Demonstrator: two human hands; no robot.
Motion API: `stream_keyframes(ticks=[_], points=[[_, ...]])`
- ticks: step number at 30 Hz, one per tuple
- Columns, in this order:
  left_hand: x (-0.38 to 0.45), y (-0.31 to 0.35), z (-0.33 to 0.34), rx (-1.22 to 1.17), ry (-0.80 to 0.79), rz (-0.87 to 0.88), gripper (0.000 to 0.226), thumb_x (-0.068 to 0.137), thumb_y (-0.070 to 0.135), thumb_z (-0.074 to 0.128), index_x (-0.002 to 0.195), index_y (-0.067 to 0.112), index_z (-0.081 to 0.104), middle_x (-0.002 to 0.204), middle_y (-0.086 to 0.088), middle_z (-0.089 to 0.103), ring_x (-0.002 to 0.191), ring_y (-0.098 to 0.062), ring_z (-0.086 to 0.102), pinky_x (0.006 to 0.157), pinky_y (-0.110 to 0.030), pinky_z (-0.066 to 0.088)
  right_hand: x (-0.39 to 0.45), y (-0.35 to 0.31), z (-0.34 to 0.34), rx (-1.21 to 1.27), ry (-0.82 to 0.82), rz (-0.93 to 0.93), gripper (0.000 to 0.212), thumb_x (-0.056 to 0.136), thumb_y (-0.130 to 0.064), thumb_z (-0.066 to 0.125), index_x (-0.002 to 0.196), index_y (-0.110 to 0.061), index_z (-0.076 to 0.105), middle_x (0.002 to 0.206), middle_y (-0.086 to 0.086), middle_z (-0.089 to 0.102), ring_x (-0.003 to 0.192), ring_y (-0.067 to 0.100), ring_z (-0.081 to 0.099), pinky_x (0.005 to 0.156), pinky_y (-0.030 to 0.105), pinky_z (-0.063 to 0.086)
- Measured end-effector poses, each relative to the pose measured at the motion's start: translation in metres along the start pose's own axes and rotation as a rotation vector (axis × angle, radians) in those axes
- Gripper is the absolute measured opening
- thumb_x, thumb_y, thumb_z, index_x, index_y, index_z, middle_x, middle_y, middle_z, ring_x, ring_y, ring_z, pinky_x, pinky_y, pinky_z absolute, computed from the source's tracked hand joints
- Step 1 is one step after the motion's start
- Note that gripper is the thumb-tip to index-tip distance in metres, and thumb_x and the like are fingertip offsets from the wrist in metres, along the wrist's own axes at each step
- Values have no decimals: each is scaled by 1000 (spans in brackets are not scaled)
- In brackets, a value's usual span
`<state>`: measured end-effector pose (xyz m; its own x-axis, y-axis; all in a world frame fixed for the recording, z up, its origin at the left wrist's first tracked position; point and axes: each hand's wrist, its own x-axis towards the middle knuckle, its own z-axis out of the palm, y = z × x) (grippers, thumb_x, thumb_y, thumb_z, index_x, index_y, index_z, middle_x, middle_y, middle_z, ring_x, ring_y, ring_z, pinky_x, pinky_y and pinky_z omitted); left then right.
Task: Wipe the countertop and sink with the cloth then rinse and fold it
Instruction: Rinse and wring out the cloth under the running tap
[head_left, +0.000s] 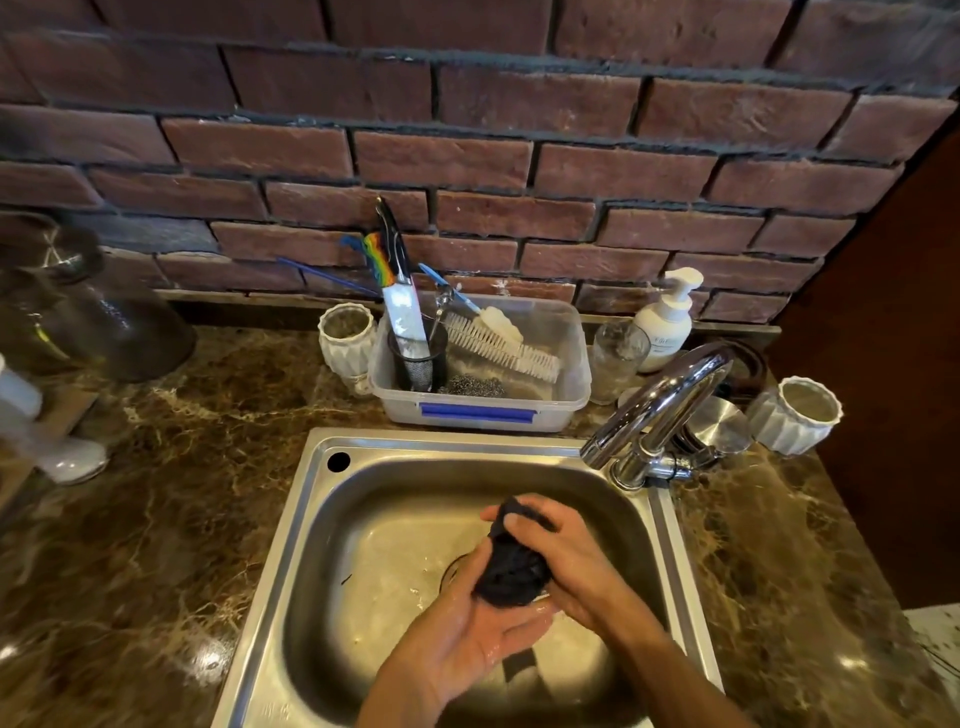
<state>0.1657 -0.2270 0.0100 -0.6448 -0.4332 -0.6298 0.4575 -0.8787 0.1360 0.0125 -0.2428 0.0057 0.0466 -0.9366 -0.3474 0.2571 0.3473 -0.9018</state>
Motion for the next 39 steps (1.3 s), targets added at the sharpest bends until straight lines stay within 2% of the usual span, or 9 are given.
stream_keyframes(ticks=[5, 10, 15, 19, 21, 26, 30, 33, 39], points=[[8, 12, 5, 173, 24, -83, 12, 81, -7, 69, 89, -9, 77, 98, -35, 66, 74, -35, 64, 48, -26, 58, -1, -13, 3, -325, -158, 31, 40, 84, -48, 75, 94, -9, 72, 89, 10, 68, 82, 21, 62, 75, 42, 50], [25, 12, 3, 488, 144, -99, 14, 84, -9, 69, 95, -2, 64, 70, -15, 56, 52, -14, 51, 41, -17, 40, 8, -22, 12, -502, -164, 107, 19, 86, -22, 76, 75, -10, 66, 67, -2, 60, 64, 7, 55, 61, 21, 46], [43, 0, -1, 765, 369, -97, 14, 80, -7, 62, 70, 1, 56, 48, -7, 44, 37, -11, 35, 39, -20, 21, 32, 5, 23, -870, -5, 162, 40, 79, -8, 68, 48, -22, 46, 57, -6, 41, 55, 8, 36, 52, 24, 31], [58, -15, 0, 1167, 527, -1, 14, 83, 14, 66, 70, 14, 61, 55, 4, 56, 47, -11, 49, 45, -25, 41, 37, 30, 21, -969, 158, 245, 33, 81, -11, 61, 53, -16, 44, 60, 2, 44, 57, 18, 40, 52, 27, 32], [59, -22, -2, 1468, 593, 149, 10, 85, 26, 67, 93, 22, 71, 83, 6, 72, 75, -12, 65, 70, -30, 58, 37, 38, 22, -923, 310, 340, 20, 82, -12, 57, 63, -14, 55, 71, 4, 57, 65, 24, 53, 59, 29, 42], [54, -24, 2, 1962, 732, 258, 15, 89, 27, 63, 94, 20, 75, 95, 2, 76, 89, -18, 71, 69, -29, 47, 41, 44, 18, -678, 530, 451, 30, 81, -4, 56, 58, -16, 40, 65, 3, 47, 58, 23, 39, 58, 29, 38], [49, -2, -1, 1476, 564, 145, 13, 74, 24, 72, 85, 17, 70, 74, 0, 69, 64, -14, 64, 58, -27, 49, 36, 28, 16, -456, 292, 388, 9, 87, -13, 65, 85, -19, 59, 78, 7, 56, 71, 21, 54, 70, 34, 48], [30, 8, 1, 1005, 358, 76, 11, 68, 14, 73, 75, 9, 67, 68, -13, 63, 58, -21, 58, 55, -26, 45, 32, 7, 3, -357, 57, 312, 60, 88, -20, 69, 135, -48, 45, 129, 5, 55, 117, 21, 57, 96, 31, 50], [-3, 6, 16, 374, -81, -104, 23, 55, 6, 84, 64, -2, 65, 64, -18, 57, 53, -28, 58, 46, -27, 48, 24, -36, 5, -131, -385, 209, 51, 89, -24, 64, 139, -32, 59, 145, 8, 56, 133, 15, 52, 111, 32, 41]])
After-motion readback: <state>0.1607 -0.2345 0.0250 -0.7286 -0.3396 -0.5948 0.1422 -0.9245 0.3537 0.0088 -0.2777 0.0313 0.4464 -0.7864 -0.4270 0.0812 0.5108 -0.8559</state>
